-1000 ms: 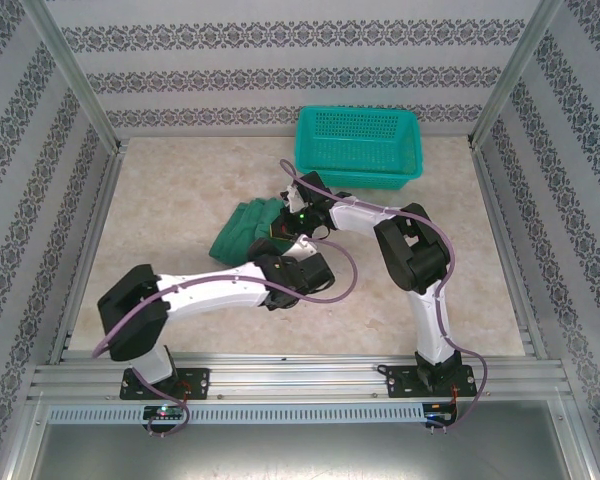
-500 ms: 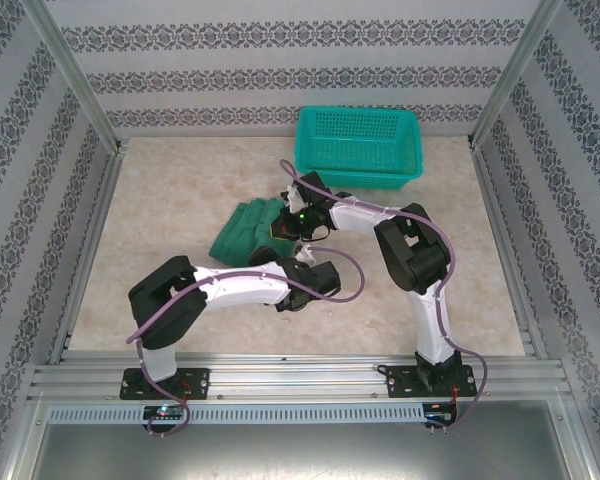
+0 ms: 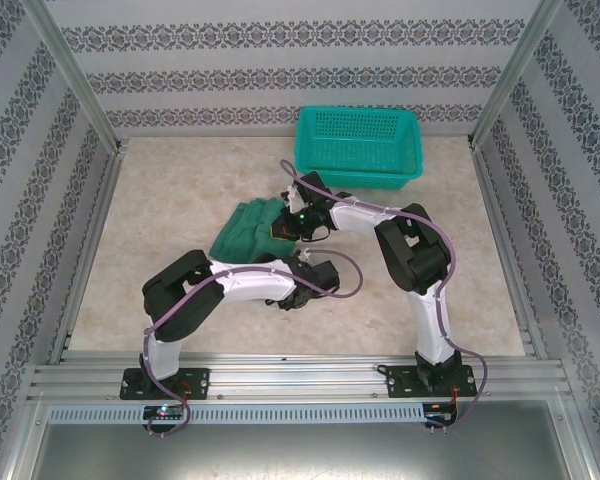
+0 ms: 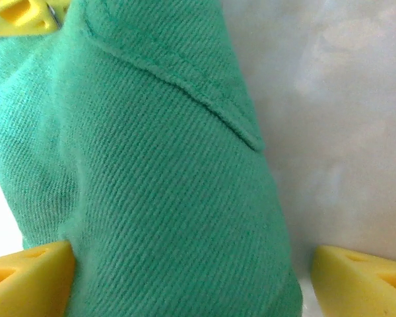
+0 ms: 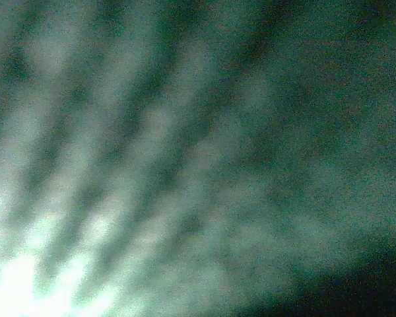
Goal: Roll up the long pants
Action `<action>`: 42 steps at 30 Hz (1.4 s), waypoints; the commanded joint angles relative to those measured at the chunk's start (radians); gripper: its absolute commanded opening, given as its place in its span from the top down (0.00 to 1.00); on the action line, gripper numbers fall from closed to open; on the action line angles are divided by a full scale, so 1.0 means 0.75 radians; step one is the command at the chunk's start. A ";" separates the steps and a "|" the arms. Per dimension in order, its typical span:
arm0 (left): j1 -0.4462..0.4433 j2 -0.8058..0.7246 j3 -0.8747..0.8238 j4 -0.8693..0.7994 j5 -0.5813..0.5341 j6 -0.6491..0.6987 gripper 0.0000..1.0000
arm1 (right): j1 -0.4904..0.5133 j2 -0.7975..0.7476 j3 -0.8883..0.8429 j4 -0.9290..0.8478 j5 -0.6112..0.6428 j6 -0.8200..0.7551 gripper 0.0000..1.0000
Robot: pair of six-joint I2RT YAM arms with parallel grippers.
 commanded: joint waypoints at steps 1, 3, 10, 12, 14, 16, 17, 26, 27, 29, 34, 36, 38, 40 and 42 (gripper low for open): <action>0.184 0.069 -0.087 0.051 0.003 -0.048 0.16 | 0.037 0.062 -0.080 -0.207 0.082 0.018 1.00; 0.229 0.089 -0.082 0.050 0.037 -0.058 0.25 | 0.036 0.060 -0.088 -0.204 0.080 0.018 1.00; 0.272 0.036 -0.126 0.180 0.176 0.036 0.81 | 0.035 -0.004 -0.176 -0.162 0.083 0.028 1.00; 0.264 -0.026 -0.143 0.233 0.280 0.079 0.85 | 0.028 -0.055 -0.223 -0.136 0.088 0.032 1.00; 0.246 -0.091 -0.166 0.286 0.418 0.114 0.86 | 0.007 -0.137 -0.289 -0.077 0.097 0.047 0.94; 0.244 -0.136 -0.171 0.311 0.606 0.126 0.86 | -0.024 -0.250 -0.360 -0.009 0.118 0.069 0.79; 0.244 -0.151 -0.173 0.316 0.660 0.112 0.86 | -0.039 -0.300 -0.380 0.008 0.125 0.071 0.77; 0.249 -0.318 -0.234 0.447 1.097 0.041 0.84 | -0.150 -0.542 -0.309 -0.218 0.183 -0.023 0.65; 0.253 -0.347 -0.248 0.485 1.164 0.027 0.84 | -0.153 -0.548 -0.310 -0.231 0.189 -0.029 0.65; 0.272 -0.401 -0.274 0.565 1.278 -0.024 0.84 | -0.161 -0.561 -0.335 -0.219 0.199 -0.017 0.65; 0.342 -0.478 -0.327 0.736 1.515 -0.160 0.83 | -0.171 -0.633 -0.417 -0.162 0.216 0.025 0.65; 0.380 -0.504 -0.368 0.819 1.605 -0.234 0.82 | -0.173 -0.682 -0.444 -0.163 0.245 0.025 0.65; 0.444 -0.532 -0.436 0.938 1.699 -0.344 0.82 | -0.179 -0.744 -0.469 -0.166 0.275 0.020 0.65; 0.512 -0.561 -0.510 1.049 1.762 -0.452 0.81 | -0.192 -0.803 -0.489 -0.177 0.286 0.018 0.65; 0.572 -0.586 -0.585 1.142 1.793 -0.547 0.81 | -0.207 -0.858 -0.504 -0.185 0.288 0.011 0.65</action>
